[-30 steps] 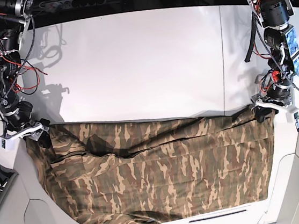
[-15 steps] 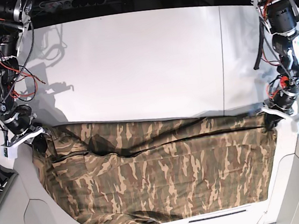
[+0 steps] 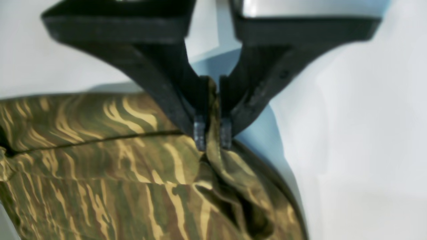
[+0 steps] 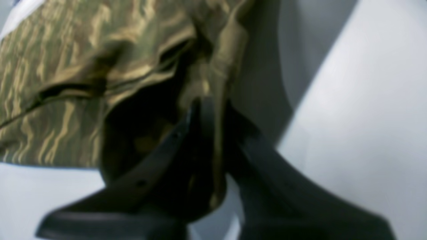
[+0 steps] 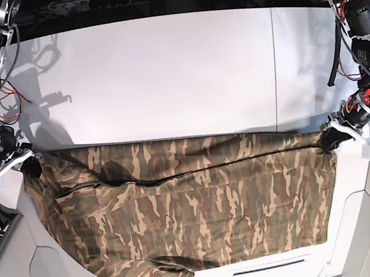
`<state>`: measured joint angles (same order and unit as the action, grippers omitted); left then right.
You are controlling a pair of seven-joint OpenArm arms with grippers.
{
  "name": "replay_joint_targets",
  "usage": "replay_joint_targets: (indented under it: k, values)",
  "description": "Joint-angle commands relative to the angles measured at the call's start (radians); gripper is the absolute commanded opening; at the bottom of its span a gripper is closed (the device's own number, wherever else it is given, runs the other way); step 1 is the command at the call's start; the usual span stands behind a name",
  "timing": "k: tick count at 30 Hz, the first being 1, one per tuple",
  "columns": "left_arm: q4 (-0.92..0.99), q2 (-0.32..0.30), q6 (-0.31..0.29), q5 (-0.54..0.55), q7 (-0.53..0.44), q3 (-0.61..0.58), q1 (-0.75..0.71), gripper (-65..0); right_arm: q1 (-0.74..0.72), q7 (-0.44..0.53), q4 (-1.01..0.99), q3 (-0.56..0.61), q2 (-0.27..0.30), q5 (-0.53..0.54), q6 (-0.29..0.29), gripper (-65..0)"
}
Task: Fold the T-shirt properly
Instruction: 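Pull the folded edge back toward the robot and release both grippers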
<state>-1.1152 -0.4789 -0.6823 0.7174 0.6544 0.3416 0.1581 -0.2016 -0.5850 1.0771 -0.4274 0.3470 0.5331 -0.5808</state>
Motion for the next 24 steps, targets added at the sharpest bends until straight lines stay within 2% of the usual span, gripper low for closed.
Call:
replay_joint_targets:
  k: [1,6,14,24]
  values:
    - [-0.04,-0.02,-0.016,0.04,-0.006,0.006,-0.002,-65.0,-0.007,0.012,0.022,-0.005,0.029,0.036,-0.011,-65.0]
    - [-0.196,-0.02,-0.016,0.06,0.004,0.007,-0.137,-65.0,0.063,0.007,0.064,-0.005,0.059,0.062,-0.011,-65.0]
    - [-0.39,-0.019,-0.016,0.072,0.005,0.019,-0.318,-65.0,0.233,-0.001,0.252,-0.012,0.074,0.077,-0.011,-65.0]
    - [-0.517,-0.014,-0.016,0.113,0.019,0.182,-0.495,-65.0,0.417,-0.03,0.428,-0.06,0.074,0.077,-0.011,-65.0]
